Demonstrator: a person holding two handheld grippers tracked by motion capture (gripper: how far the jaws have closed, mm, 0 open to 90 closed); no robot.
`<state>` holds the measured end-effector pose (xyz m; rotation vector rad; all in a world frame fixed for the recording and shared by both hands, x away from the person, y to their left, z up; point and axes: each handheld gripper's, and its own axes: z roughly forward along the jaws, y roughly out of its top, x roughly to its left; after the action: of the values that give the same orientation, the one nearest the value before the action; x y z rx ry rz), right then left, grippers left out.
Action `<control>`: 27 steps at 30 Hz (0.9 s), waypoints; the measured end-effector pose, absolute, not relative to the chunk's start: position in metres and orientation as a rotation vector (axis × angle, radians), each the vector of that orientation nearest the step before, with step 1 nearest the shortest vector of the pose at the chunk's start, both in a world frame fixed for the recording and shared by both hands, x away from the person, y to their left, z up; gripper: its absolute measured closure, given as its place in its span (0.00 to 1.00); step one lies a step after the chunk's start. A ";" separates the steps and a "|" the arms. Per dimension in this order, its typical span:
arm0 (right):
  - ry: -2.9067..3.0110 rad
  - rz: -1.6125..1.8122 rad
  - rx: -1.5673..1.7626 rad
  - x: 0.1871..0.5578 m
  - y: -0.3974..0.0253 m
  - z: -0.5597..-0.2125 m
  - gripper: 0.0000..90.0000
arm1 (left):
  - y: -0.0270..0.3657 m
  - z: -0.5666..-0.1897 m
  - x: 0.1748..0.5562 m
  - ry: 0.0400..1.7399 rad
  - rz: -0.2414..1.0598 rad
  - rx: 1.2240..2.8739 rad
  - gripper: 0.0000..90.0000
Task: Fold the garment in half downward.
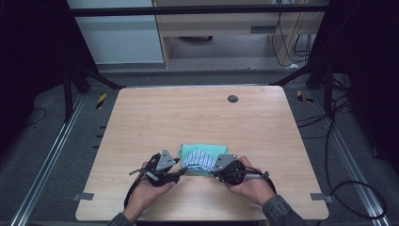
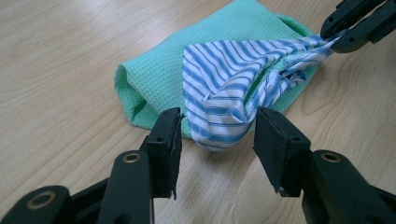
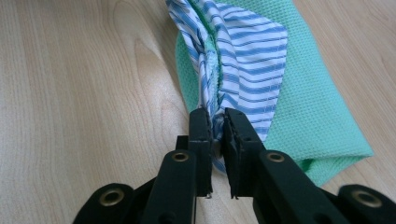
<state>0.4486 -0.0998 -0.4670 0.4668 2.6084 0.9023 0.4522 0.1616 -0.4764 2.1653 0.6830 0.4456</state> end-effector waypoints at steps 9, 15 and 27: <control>2.592 0.898 0.553 0.446 -0.104 -0.469 0.65 | 0.151 -0.483 0.454 0.632 0.413 2.203 0.59; 2.568 0.909 0.595 0.444 -0.104 -0.470 0.74 | 0.151 -0.485 0.451 0.607 0.455 2.215 0.80; 2.654 0.849 0.517 0.438 -0.102 -0.480 0.98 | 0.150 -0.492 0.444 0.550 0.416 2.306 0.95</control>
<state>0.4381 -0.1025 -0.4801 0.5169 2.6535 0.8492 0.4436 0.1504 -0.4915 2.3061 0.5497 0.4159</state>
